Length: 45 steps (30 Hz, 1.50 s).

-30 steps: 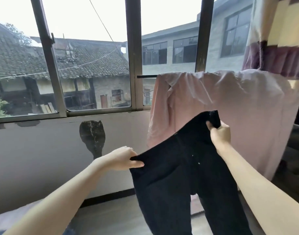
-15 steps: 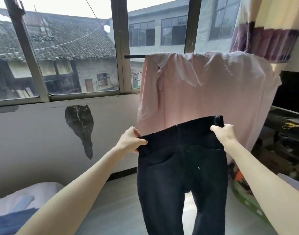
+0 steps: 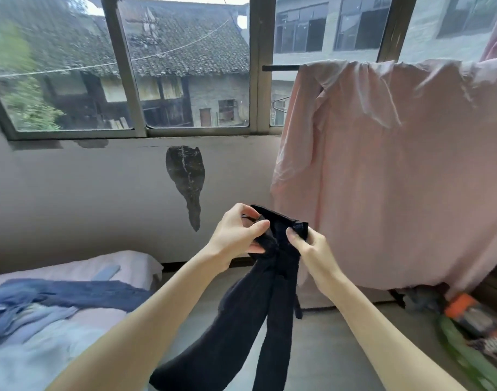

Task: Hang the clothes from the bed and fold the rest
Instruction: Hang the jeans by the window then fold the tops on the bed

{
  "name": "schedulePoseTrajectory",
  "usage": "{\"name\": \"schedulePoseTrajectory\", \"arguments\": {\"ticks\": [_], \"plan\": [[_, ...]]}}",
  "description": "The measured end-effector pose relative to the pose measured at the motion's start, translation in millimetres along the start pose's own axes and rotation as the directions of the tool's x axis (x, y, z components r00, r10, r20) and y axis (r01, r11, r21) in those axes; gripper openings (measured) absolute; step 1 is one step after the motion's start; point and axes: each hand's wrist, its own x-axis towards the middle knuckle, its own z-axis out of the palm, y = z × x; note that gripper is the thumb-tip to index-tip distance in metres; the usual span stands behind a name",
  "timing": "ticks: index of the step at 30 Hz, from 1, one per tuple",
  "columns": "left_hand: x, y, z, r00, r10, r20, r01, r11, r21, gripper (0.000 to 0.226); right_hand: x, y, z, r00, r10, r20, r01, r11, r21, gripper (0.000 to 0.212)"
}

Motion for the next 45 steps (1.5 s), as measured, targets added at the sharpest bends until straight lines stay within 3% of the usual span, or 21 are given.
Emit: {"name": "schedulePoseTrajectory", "arguments": {"ticks": [3,6,9,12,14,15,17,18,19,21,22,24,26,28,30,33,40,45], "plan": [[-30.3,-5.2,-30.4,0.994,0.013,-0.107,-0.01,1.0,0.027,0.015,-9.3,-6.0,35.4,0.973,-0.018,0.228,0.005,0.998,0.058,0.017],[-65.3,-4.2,-56.3,0.97,0.033,-0.239,-0.019,0.998,0.06,0.015,-24.1,-14.0,71.7,0.901,-0.066,0.43,0.018,0.993,0.114,0.024],[-99.2,5.4,-78.0,0.953,0.054,-0.297,-0.032,0.997,0.076,0.016,-40.8,-25.9,102.8,0.852,-0.148,0.503,0.088,0.986,0.14,0.041],[-137.5,24.4,-96.2,0.966,0.039,-0.255,-0.049,0.998,-0.032,0.017,-53.8,-41.4,127.0,0.823,-0.244,0.513,0.137,0.962,0.237,0.036],[-165.7,36.3,-109.7,0.95,0.104,-0.293,-0.11,0.994,-0.003,0.021,-61.8,-51.5,140.4,0.808,-0.279,0.519,0.151,0.949,0.276,0.028],[-181.8,40.7,-118.5,0.903,0.183,-0.39,-0.159,0.983,0.094,0.02,-66.7,-56.1,146.5,0.809,-0.282,0.516,0.146,0.946,0.288,0.026],[-223.7,43.4,-144.2,0.678,0.417,-0.606,-0.169,0.89,0.423,0.005,-83.0,-68.5,161.9,0.797,-0.28,0.535,0.116,0.94,0.32,0.027],[-240.8,42.5,-154.7,0.612,0.48,-0.628,-0.114,0.84,0.53,0.012,-88.8,-73.6,166.1,0.784,-0.291,0.548,0.108,0.933,0.342,0.028],[-260.4,38.8,-165.2,0.627,0.476,-0.617,-0.049,0.814,0.579,0.032,-96.7,-79.3,172.9,0.765,-0.308,0.566,0.111,0.928,0.355,0.029],[-290.7,27.7,-177.1,0.798,0.288,-0.529,0.066,0.831,0.553,0.077,-111.5,-91.0,184.6,0.74,-0.324,0.589,0.101,0.92,0.379,0.031],[-310.3,24.2,-178.8,0.853,0.175,-0.491,0.133,0.837,0.53,0.09,-123.9,-96.7,194.4,0.729,-0.331,0.6,0.092,0.915,0.393,0.029],[-333.0,13.2,-182.6,0.873,0.085,-0.481,0.177,0.863,0.474,0.094,-143.6,-102.7,207.7,0.722,-0.332,0.608,0.068,0.908,0.414,0.015],[-354.5,10.1,-185.6,0.852,0.064,-0.519,0.149,0.922,0.358,0.076,-160.0,-101.1,220.5,0.729,-0.317,0.607,0.021,0.896,0.443,0.013],[-373.5,8.5,-184.3,0.828,0.089,-0.553,0.145,0.919,0.365,0.058,-171.0,-97.4,230.5,0.731,-0.3,0.613,-0.006,0.895,0.445,0.014],[-396.5,6.0,-181.0,0.808,0.137,-0.574,0.154,0.89,0.429,0.052,-186.1,-95.6,243.6,0.692,-0.295,0.659,-0.017,0.906,0.423,0.012],[-422.9,1.2,-185.5,0.789,0.136,-0.599,0.133,0.914,0.382,0.051,-200.1,-97.7,268.4,0.635,-0.28,0.72,-0.028,0.923,0.383,0.023],[-479.3,-9.5,-249.8,0.618,0.088,-0.781,0.165,0.957,0.238,0.045,-231.3,-104.8,387.1,0.537,-0.317,0.782,0.044,0.936,0.35,0.035],[-527.5,-38.2,-330.9,0.438,0.024,-0.899,0.388,0.897,0.213,0.048,-266.6,-92.6,501.5,0.368,-0.346,0.863,0.11,0.938,0.33,0.029]]}}
